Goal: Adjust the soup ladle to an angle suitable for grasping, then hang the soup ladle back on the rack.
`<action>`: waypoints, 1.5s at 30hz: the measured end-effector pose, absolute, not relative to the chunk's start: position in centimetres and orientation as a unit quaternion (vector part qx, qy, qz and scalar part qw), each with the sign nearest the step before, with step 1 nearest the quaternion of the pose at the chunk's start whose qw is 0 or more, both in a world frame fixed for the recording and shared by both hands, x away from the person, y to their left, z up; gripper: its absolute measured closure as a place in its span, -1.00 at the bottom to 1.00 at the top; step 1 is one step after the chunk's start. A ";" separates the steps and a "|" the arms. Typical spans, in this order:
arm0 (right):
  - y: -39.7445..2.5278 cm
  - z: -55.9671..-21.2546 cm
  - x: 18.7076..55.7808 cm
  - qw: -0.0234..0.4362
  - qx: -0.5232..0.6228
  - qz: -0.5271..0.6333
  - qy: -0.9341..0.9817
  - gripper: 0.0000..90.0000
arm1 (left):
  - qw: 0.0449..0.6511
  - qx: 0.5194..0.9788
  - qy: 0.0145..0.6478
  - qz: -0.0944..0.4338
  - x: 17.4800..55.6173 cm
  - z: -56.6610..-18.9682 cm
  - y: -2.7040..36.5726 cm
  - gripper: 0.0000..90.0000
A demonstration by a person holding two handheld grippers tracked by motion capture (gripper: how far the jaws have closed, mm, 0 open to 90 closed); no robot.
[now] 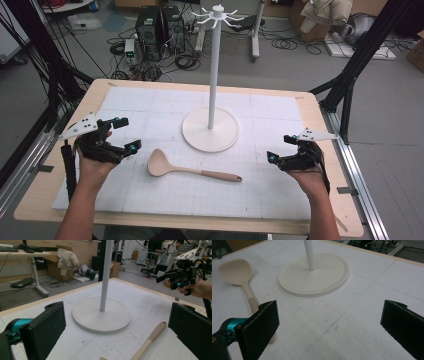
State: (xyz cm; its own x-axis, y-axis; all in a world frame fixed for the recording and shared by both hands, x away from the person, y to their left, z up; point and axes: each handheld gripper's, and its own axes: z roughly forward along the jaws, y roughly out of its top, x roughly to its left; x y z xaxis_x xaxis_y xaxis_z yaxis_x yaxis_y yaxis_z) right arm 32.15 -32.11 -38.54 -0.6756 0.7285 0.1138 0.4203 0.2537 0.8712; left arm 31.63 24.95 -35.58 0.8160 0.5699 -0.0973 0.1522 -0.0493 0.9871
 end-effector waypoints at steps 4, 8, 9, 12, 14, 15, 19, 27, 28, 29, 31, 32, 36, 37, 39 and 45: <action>-32.6 -38.5 31.9 0.163 0.378 0.484 0.772 -0.98 | 0.637 0.711 0.247 0.166 32.0 -35.7 24.7 -0.96; -32.9 -38.5 31.6 0.164 0.382 0.478 0.774 -0.98 | 0.626 0.726 0.236 0.159 32.6 -35.6 23.6 -0.96; -33.0 -38.5 31.6 0.163 0.383 0.477 0.774 -0.98 | 0.623 0.731 0.232 0.156 32.8 -35.5 23.2 -0.96; -32.9 -38.5 31.5 0.161 0.385 0.473 0.776 -0.98 | 0.609 0.748 0.218 0.148 33.3 -35.5 21.8 -0.96; -32.9 -38.6 31.5 0.162 0.386 0.468 0.779 -0.98 | 0.605 0.755 0.206 0.144 33.5 -35.5 20.8 -0.96; -32.8 -38.7 31.5 0.164 0.386 0.466 0.780 -0.98 | 0.598 0.763 0.201 0.143 33.7 -35.5 20.2 -0.96; -32.8 -38.7 31.5 0.167 0.382 0.466 0.780 -0.98 | 0.568 0.792 0.179 0.135 34.2 -35.5 17.4 -0.96; -32.8 -38.7 31.6 0.173 0.376 0.465 0.782 -0.97 | 0.516 0.839 0.133 0.108 34.7 -36.4 12.6 -0.96; -32.8 -38.7 31.6 0.172 0.377 0.463 0.783 -0.98 | 0.516 0.839 0.133 0.108 34.7 -36.4 12.6 -0.96; -32.7 -38.7 31.6 0.170 0.379 0.461 0.784 -0.98 | 0.507 0.847 0.126 0.102 34.8 -36.6 11.7 -0.96; -32.6 -38.8 31.8 0.173 0.376 0.458 0.786 -0.98 | 0.484 0.862 0.114 0.099 35.0 -36.9 10.8 -0.96; -32.6 -38.8 31.8 0.173 0.377 0.458 0.786 -0.98 | 0.476 0.867 0.109 0.095 35.1 -37.1 10.3 -0.96; -32.3 -38.9 31.9 0.174 0.373 0.454 0.790 -0.98 | 0.456 0.880 0.101 0.087 35.2 -37.9 9.2 -0.96; -32.2 -39.0 31.9 0.173 0.371 0.452 0.792 -0.98 | 0.439 0.890 0.094 0.082 35.1 -38.4 8.7 -0.93; -32.0 -38.9 31.8 0.175 0.367 0.452 0.794 -0.97 | 0.421 0.901 0.082 0.070 35.1 -38.8 8.2 -0.83; -31.9 -38.9 31.8 0.176 0.366 0.450 0.796 -0.97 | 0.375 0.923 0.064 0.050 35.1 -40.1 6.9 -0.63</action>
